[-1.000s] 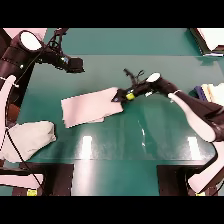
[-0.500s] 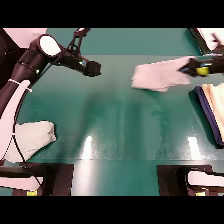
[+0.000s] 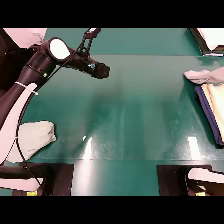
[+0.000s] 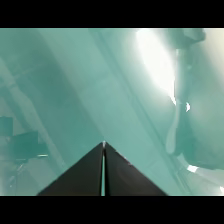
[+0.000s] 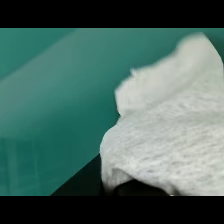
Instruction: Fold the shirts.
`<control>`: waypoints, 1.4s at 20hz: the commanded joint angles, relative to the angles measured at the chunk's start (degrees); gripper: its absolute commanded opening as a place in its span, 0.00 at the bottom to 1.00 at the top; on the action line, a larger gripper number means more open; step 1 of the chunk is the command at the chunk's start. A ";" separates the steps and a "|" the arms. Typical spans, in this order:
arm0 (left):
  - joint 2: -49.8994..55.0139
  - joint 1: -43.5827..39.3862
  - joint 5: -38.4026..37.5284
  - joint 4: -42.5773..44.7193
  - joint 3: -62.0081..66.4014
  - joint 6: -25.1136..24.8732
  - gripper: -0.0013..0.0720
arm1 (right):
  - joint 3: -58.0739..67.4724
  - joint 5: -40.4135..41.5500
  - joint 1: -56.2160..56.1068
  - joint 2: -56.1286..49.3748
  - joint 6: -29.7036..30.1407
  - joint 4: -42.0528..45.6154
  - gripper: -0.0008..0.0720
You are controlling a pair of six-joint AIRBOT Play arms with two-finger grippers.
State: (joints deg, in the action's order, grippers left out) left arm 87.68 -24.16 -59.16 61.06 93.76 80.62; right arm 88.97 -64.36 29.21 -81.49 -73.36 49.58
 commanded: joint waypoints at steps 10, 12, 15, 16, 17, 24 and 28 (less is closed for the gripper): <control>0.00 -0.15 0.13 0.24 -0.02 -0.09 0.05 | 6.21 -16.33 10.27 8.83 -2.36 9.86 0.03; 0.00 -0.15 0.00 0.24 -0.02 -0.09 0.05 | -0.04 -17.00 12.55 11.96 -2.43 14.05 0.03; 0.00 -0.15 -0.04 0.24 -0.02 -0.09 0.05 | -10.82 -17.79 16.87 16.90 -2.49 21.97 0.03; 0.00 -0.15 -0.04 0.24 -0.02 -0.09 0.05 | -13.75 -17.81 18.45 18.29 -2.56 24.63 0.03; 0.00 -0.15 -0.04 0.24 -0.02 -0.09 0.05 | -16.41 -17.86 20.11 19.65 -2.73 27.12 0.03; 0.00 -0.15 0.20 0.22 -0.02 -0.07 0.05 | -25.03 -14.84 28.15 24.22 -3.37 24.46 1.00; 0.00 -0.13 1.68 0.24 0.00 -0.07 0.05 | -25.03 -12.96 22.97 24.20 -3.32 6.97 0.99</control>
State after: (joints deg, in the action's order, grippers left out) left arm 87.68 -24.27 -58.39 61.28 93.73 80.55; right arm 64.64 -78.81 54.76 -57.69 -76.64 67.79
